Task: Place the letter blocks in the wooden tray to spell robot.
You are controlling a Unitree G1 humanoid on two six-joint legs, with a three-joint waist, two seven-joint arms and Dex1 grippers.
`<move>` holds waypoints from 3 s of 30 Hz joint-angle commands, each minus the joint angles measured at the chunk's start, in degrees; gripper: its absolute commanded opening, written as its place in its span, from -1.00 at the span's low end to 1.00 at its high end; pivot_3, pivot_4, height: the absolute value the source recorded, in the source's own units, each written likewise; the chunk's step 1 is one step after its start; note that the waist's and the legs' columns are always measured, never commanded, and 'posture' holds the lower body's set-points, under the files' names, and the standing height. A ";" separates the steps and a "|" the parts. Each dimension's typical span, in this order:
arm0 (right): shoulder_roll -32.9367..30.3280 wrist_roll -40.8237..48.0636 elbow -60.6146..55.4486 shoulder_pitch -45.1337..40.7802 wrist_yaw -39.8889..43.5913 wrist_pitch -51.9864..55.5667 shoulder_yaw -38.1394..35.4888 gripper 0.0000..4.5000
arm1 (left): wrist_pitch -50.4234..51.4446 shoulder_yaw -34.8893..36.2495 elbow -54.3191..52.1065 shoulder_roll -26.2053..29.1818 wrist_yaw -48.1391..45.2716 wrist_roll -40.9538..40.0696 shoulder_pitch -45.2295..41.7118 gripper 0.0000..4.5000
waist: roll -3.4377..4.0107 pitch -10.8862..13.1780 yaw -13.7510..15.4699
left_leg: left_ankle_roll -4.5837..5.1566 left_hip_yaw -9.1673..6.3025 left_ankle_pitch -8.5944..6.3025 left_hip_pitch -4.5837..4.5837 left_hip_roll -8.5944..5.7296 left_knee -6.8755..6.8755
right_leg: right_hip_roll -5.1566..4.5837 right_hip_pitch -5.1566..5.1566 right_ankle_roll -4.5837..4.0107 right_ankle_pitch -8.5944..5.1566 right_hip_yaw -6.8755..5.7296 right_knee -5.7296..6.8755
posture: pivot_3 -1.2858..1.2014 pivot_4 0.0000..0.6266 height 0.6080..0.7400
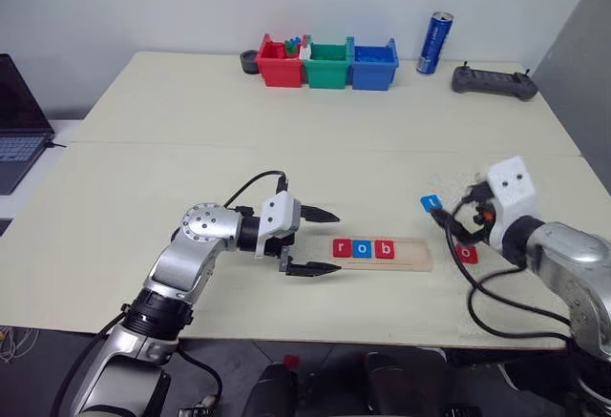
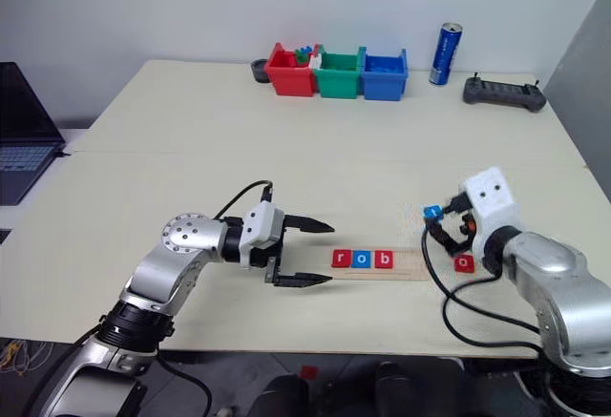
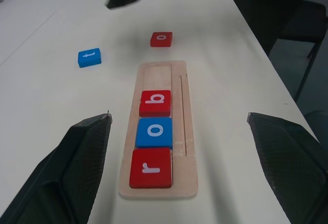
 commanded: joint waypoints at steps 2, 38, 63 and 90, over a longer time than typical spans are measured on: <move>-7.91 -0.86 13.55 5.06 20.44 -29.65 -0.36 0.99 | -1.92 0.06 0.38 -0.60 -0.34 0.18 -0.89 1.00 | -0.06 0.03 -0.07 | 0.00 0.06 0.00 0.02 0.00 0.03 | -0.01 0.02 0.01 0.00 0.03 -0.01 | 0.03 -0.52 1.00; -12.40 -6.41 41.17 -1.87 30.54 -39.94 8.82 0.44 | -1.43 0.48 -1.35 0.60 -0.79 -0.01 -0.09 1.00 | -0.08 0.05 -0.09 | -0.01 0.13 0.01 0.15 0.02 0.17 | -0.01 0.06 -0.02 0.02 0.14 0.19 | 0.03 -0.52 1.00; -6.26 -5.82 35.15 -14.77 36.58 -44.00 17.75 -0.36 | -0.71 0.67 -1.78 0.51 -0.43 -0.10 -0.27 1.00 | -0.07 0.04 0.09 | -0.02 0.04 0.01 0.11 -0.02 0.18 | -0.07 0.03 -0.03 0.03 0.07 0.21 | 0.03 -0.52 1.00; -4.61 -9.07 40.35 -17.00 38.91 -45.99 21.12 -0.36 | 0.86 0.87 -2.82 1.23 0.08 -0.34 0.05 1.00 | -0.07 0.04 -0.06 | -0.02 0.03 0.01 0.12 0.00 0.18 | -0.06 0.02 -0.04 0.03 0.04 0.24 | 0.03 -0.52 1.00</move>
